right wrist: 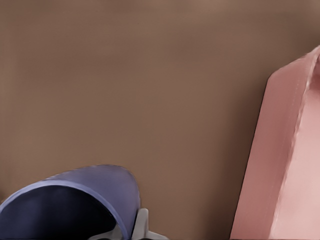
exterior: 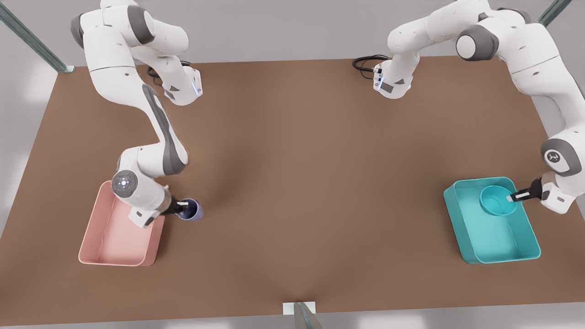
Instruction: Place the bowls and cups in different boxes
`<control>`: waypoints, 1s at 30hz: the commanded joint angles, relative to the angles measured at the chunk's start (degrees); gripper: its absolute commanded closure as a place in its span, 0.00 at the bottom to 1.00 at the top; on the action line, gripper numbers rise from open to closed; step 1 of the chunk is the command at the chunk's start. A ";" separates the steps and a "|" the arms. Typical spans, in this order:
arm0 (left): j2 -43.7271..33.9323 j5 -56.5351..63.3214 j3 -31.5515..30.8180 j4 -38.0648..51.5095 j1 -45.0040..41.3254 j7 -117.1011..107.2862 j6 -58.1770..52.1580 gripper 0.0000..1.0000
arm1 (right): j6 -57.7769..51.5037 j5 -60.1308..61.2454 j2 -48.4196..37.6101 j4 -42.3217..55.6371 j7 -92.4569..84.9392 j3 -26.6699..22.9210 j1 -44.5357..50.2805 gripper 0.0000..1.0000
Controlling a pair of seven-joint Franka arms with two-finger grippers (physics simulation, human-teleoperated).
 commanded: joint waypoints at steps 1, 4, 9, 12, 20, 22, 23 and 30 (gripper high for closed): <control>1.48 0.46 1.05 -1.29 0.19 5.23 2.97 0.79 | -11.26 2.05 -0.40 7.13 -18.84 -0.33 -1.96 0.79; 6.05 0.37 1.23 -1.65 0.19 4.53 9.30 0.79 | -11.26 0.38 -0.49 12.51 -32.64 -0.95 -6.62 0.79; 8.42 0.19 1.23 -1.65 0.19 4.62 12.30 0.42 | -11.17 -5.42 2.85 12.94 -33.18 -5.17 -11.54 0.79; 4.74 0.19 1.32 -1.47 -0.25 4.53 7.48 0.00 | -9.60 -5.69 8.03 14.26 -32.91 -5.69 -12.68 0.79; -26.21 11.18 -2.20 -2.26 -23.36 -7.60 -29.36 0.00 | -2.56 -3.05 15.51 14.09 -32.30 -5.78 -13.12 0.79; -26.12 11.00 -2.90 -2.26 -23.28 -7.07 -29.10 0.00 | -2.65 -2.52 15.86 13.91 -32.03 -5.78 -13.12 0.79; -24.10 10.74 -4.66 -2.00 -22.66 -7.25 -27.17 0.00 | -3.00 -2.17 15.86 13.83 -30.89 -5.69 -13.12 0.64; -23.48 6.79 -6.42 -2.00 -22.75 -7.07 -30.59 0.00 | -3.26 -2.35 16.12 13.74 -31.24 -5.52 -13.48 0.00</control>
